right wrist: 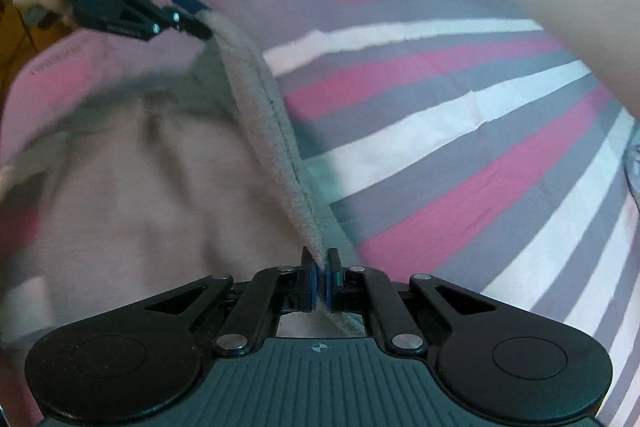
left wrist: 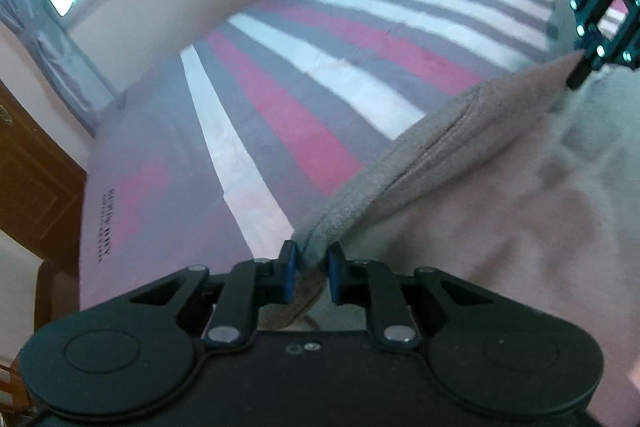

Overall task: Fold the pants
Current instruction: 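Lift the waistband with both grippers and fold it over toward the pant cuffs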

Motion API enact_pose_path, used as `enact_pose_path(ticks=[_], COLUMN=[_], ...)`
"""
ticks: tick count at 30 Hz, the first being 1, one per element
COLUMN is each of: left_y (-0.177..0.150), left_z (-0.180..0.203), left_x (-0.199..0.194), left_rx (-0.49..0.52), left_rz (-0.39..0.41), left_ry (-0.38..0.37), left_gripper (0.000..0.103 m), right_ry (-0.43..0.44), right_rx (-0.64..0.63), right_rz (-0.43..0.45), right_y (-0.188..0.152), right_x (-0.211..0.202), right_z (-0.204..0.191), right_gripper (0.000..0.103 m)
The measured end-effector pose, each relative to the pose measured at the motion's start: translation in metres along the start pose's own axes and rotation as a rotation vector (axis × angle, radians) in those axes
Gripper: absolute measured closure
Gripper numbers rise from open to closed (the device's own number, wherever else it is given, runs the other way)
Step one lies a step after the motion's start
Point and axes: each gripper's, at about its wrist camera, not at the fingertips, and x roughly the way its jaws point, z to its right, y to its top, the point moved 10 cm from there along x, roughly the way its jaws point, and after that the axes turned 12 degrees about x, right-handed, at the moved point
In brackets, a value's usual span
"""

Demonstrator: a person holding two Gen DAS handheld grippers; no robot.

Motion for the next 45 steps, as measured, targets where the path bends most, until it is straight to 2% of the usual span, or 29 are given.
enact_pose_path(ticks=[4,7,12,15,17,20,21,22,24,26,28,30,33,34,35,37,38,40,44,45], left_y=[-0.020,-0.046,-0.093,-0.102,-0.105,-0.107,-0.113,-0.116,-0.124,-0.131,-0.136,-0.139,-0.142,-0.143,-0.144,-0.147,-0.148,-0.146,-0.140,-0.141], left_z=[0.034,0.063,0.094,0.104,0.107,0.107,0.107,0.106,0.104,0.098,0.088,0.078,0.068,0.069,0.071,0.080,0.084,0.090,0.090,0.088], left_x=[-0.048,-0.065,-0.057,-0.049,-0.048,-0.052,-0.056,-0.063,-0.074,-0.083,-0.090,-0.092,-0.089,-0.086,-0.081,-0.072,-0.068,-0.062,-0.054,-0.055], left_rx=[-0.024,-0.025,-0.087,-0.110,-0.125,-0.143,-0.160,-0.178,-0.227,-0.310,-0.458,-0.646,-0.948,-1.026,-1.091,-1.181,-1.226,-1.263,-1.265,-1.264], left_rz=[0.021,-0.005,-0.082,-0.114,-0.133,-0.159,-0.160,-0.159,-0.162,-0.161,-0.146,-0.128,-0.099,-0.093,-0.104,-0.137,-0.142,-0.142,-0.110,-0.106], left_ry=[0.009,0.002,-0.003,0.004,0.003,-0.004,-0.015,-0.018,-0.019,-0.035,-0.064,-0.103,-0.192,-0.223,-0.249,-0.290,-0.311,-0.316,-0.262,-0.247], left_gripper=[0.097,0.097,0.097,0.096,0.091,0.074,0.063,0.048,0.035,0.035,0.035,0.033,0.034,0.038,0.041,0.056,0.059,0.075,0.082,0.091], right_ry=[0.031,0.054,0.093,0.060,0.039,0.014,0.010,0.007,0.010,0.042,0.069,0.071,0.082,0.087,0.090,0.095,0.102,0.123,0.162,0.173], right_rx=[0.019,0.022,0.036,0.029,0.043,0.038,0.044,0.052,0.066,0.110,0.157,0.180,0.218,0.234,0.245,0.268,0.285,0.329,0.440,0.473], right_rz=[0.047,0.060,0.047,0.036,0.032,0.029,0.029,0.029,0.039,0.044,0.050,0.053,0.064,0.067,0.068,0.076,0.077,0.069,0.048,0.043], right_y=[-0.038,-0.067,-0.111,-0.129,-0.135,-0.139,-0.140,-0.140,-0.138,-0.140,-0.141,-0.143,-0.144,-0.144,-0.144,-0.146,-0.148,-0.151,-0.159,-0.161], right_x=[-0.031,-0.040,-0.024,0.001,0.015,0.024,0.024,0.022,0.016,0.008,0.003,-0.002,-0.008,-0.011,-0.014,-0.020,-0.023,-0.026,-0.027,-0.027], right_z=[-0.051,-0.086,-0.138,-0.156,-0.156,-0.154,-0.155,-0.155,-0.151,-0.152,-0.150,-0.150,-0.150,-0.149,-0.149,-0.148,-0.147,-0.145,-0.138,-0.136], right_gripper=[0.099,0.099,0.099,0.099,0.099,0.099,0.099,0.099,0.093,0.076,0.069,0.068,0.068,0.068,0.068,0.068,0.068,0.068,0.068,0.068])
